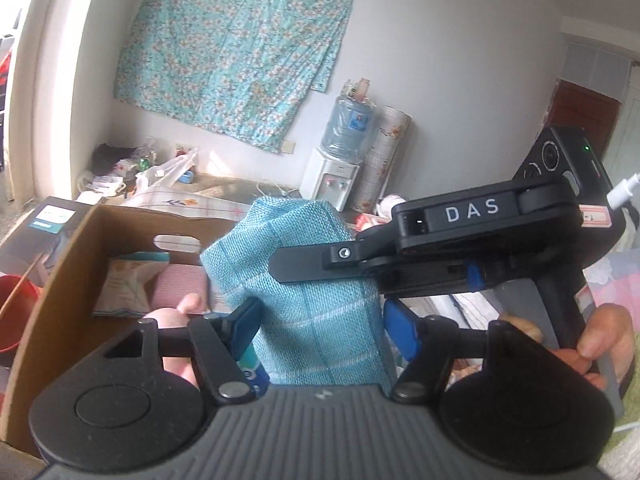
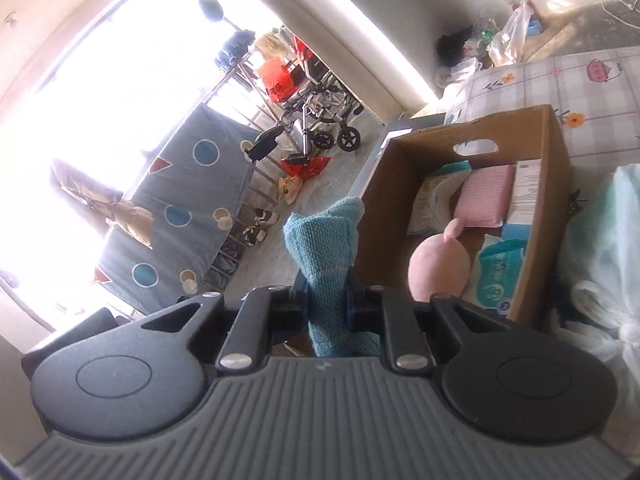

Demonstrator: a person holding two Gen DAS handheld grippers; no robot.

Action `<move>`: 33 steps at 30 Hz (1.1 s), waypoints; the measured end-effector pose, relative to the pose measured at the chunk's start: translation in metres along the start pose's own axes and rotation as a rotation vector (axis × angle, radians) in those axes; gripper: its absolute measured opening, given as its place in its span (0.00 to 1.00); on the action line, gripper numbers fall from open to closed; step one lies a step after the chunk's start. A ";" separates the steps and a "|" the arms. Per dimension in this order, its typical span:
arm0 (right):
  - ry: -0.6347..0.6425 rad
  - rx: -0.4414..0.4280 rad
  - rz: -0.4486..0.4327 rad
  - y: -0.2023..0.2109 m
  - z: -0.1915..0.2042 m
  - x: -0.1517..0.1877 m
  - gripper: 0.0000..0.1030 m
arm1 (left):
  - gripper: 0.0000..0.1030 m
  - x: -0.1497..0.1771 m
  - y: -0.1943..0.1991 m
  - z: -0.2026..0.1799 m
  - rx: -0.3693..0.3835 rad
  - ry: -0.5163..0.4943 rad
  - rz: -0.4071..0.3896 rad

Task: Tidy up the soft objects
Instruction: 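Carry the blue towel with both tools over the cardboard box, then lower the towel into the box and open both tools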

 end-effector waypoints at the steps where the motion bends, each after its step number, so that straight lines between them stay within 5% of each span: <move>1: -0.029 -0.011 0.022 -0.017 0.004 -0.004 0.14 | 0.66 -0.007 0.001 0.014 -0.031 0.003 0.003; 6: -0.189 -0.025 0.149 -0.113 0.011 -0.010 0.14 | 0.70 -0.027 0.001 0.085 -0.173 0.028 0.052; 12: -0.346 0.060 0.257 -0.194 -0.021 0.015 0.14 | 0.70 -0.018 -0.002 0.152 -0.322 0.050 0.098; 17: -0.445 0.168 0.306 -0.243 -0.069 0.037 0.15 | 0.71 -0.014 0.007 0.174 -0.356 0.051 0.087; 24: -0.319 0.279 0.250 -0.267 -0.082 0.044 0.18 | 0.71 -0.015 0.006 0.175 -0.356 0.035 0.081; 33: -0.230 0.304 0.164 -0.257 -0.075 0.028 0.46 | 0.77 -0.011 0.007 0.170 -0.351 0.036 0.083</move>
Point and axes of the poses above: each gripper's, at about its wrist camera, not at the fingertips, and y roughly against the way its jaws point, z to its left, x to its underside, the point moved 8 cm from there along -y, roughly the way its jaws point, and after that the axes turned 12 degrees about -z, right-handed, at the moved point
